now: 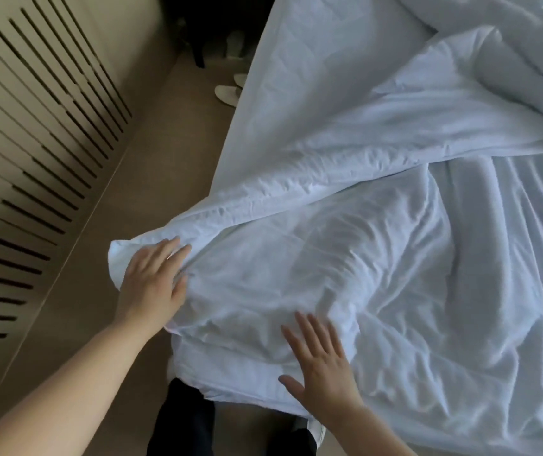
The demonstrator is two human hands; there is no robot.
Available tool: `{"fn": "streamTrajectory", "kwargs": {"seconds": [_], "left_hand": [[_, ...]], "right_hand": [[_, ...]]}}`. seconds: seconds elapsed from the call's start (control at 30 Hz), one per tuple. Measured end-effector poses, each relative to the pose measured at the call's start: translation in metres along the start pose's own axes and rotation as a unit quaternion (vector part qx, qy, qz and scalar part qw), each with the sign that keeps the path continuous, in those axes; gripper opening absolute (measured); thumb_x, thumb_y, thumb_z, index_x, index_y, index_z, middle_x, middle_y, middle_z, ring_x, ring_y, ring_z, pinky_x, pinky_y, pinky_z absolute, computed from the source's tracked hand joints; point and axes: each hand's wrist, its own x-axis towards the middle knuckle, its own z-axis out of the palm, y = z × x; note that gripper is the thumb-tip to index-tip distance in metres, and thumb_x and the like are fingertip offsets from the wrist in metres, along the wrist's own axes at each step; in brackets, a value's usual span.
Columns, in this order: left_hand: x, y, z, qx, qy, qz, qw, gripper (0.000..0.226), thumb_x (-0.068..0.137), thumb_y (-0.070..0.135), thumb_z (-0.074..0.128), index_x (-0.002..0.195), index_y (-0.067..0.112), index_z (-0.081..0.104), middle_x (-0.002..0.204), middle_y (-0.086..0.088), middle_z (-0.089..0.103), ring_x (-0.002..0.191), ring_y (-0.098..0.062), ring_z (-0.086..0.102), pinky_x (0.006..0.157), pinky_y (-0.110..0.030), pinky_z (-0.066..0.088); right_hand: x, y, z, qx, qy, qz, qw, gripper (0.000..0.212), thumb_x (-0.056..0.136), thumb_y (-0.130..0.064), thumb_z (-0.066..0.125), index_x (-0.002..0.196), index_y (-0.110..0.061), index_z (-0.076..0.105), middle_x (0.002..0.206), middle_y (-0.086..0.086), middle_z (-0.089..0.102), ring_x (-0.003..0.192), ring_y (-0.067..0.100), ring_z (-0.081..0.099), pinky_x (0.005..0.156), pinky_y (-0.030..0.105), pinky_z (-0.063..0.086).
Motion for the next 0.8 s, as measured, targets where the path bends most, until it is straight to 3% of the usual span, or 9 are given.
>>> {"fn": "streamTrajectory", "kwargs": {"seconds": [0.13,0.2,0.27,0.33,0.4,0.47,0.57,0.7,0.8], "left_hand": [[0.052,-0.033,0.014,-0.012,-0.075,-0.072,0.994,0.064,0.081,0.032,0.059,0.135,0.002,0.041,0.137,-0.023,0.045,0.128,-0.037,0.041,0.108,-0.044,0.014],[0.079,-0.048,0.019,-0.014,-0.199,-0.113,0.973,0.065,0.089,0.039,0.055,0.142,0.011,0.030,0.142,-0.012,0.041,0.134,-0.027,0.034,0.112,-0.041,0.004],[0.097,-0.060,0.026,-0.019,-0.299,-0.114,0.947,0.049,0.092,0.045,0.045,0.129,0.013,0.045,0.124,-0.009,0.056,0.125,-0.023,0.043,0.111,-0.033,0.010],[0.104,-0.070,0.031,-0.085,-0.312,-0.114,0.939,0.032,0.093,0.039,0.047,0.101,0.009,0.056,0.098,-0.012,0.061,0.109,-0.029,0.050,0.092,-0.030,0.032],[0.102,-0.081,0.031,-0.143,-0.286,-0.108,0.941,0.028,0.091,0.033,0.052,0.090,0.005,0.057,0.081,-0.010,0.057,0.089,-0.029,0.054,0.063,-0.030,0.033],[0.099,-0.089,0.027,-0.182,-0.276,-0.109,0.937,0.026,0.092,0.031,0.051,0.084,0.006,0.053,0.070,-0.006,0.052,0.074,-0.026,0.051,0.052,-0.027,0.030],[0.101,-0.100,0.016,-0.213,-0.267,-0.081,0.937,0.030,0.092,0.029,0.050,0.079,0.001,0.050,0.068,-0.010,0.051,0.063,-0.024,0.047,0.050,-0.028,0.028],[0.081,-0.144,-0.006,-0.228,-0.261,-0.134,0.928,0.032,0.092,0.026,0.051,0.079,-0.003,0.052,0.073,-0.015,0.058,0.068,-0.029,0.053,0.055,-0.031,0.032],[0.026,-0.187,-0.011,-0.141,-0.349,-0.198,0.905,0.027,0.093,0.033,0.048,0.084,0.009,0.056,0.091,-0.016,0.064,0.092,-0.034,0.059,0.068,-0.035,0.039]], "right_hand": [[0.040,-0.043,0.018,0.014,-0.070,0.033,0.997,0.104,0.033,-0.065,0.077,0.122,-0.025,0.041,0.120,0.000,0.064,0.115,0.020,0.057,0.107,0.038,0.009],[0.063,-0.062,0.031,0.017,-0.053,0.077,0.995,0.105,0.027,-0.058,0.082,0.118,-0.024,0.043,0.113,0.000,0.068,0.104,0.019,0.065,0.105,0.037,0.011],[0.081,-0.076,0.046,0.022,0.016,0.112,0.993,0.090,0.031,-0.042,0.085,0.110,-0.022,0.046,0.104,0.002,0.070,0.096,0.021,0.068,0.103,0.035,0.020],[0.093,-0.085,0.052,0.027,0.092,0.146,0.985,0.058,0.045,-0.025,0.076,0.100,-0.018,0.058,0.093,0.003,0.072,0.087,0.021,0.070,0.094,0.033,0.032],[0.097,-0.095,0.050,0.016,0.137,0.188,0.973,0.030,0.054,-0.015,0.058,0.081,-0.016,0.072,0.081,0.000,0.073,0.076,0.016,0.071,0.088,0.030,0.037],[0.101,-0.104,0.040,0.020,0.139,0.237,0.961,0.035,0.060,-0.016,0.040,0.068,-0.017,0.074,0.071,-0.006,0.072,0.062,0.011,0.069,0.069,0.019,0.045],[0.103,-0.117,0.023,0.036,0.154,0.281,0.947,0.040,0.060,-0.017,0.034,0.069,-0.016,0.073,0.067,-0.007,0.071,0.058,0.012,0.066,0.044,0.015,0.043],[0.081,-0.152,0.009,0.055,0.237,0.260,0.934,0.038,0.061,-0.011,0.036,0.083,-0.014,0.067,0.071,0.000,0.071,0.079,0.013,0.049,0.061,0.018,0.039],[0.056,-0.179,0.022,0.079,0.206,0.212,0.952,0.035,0.059,-0.013,0.040,0.089,-0.022,0.057,0.071,-0.002,0.071,0.079,0.006,0.050,0.070,0.018,0.041]]}}
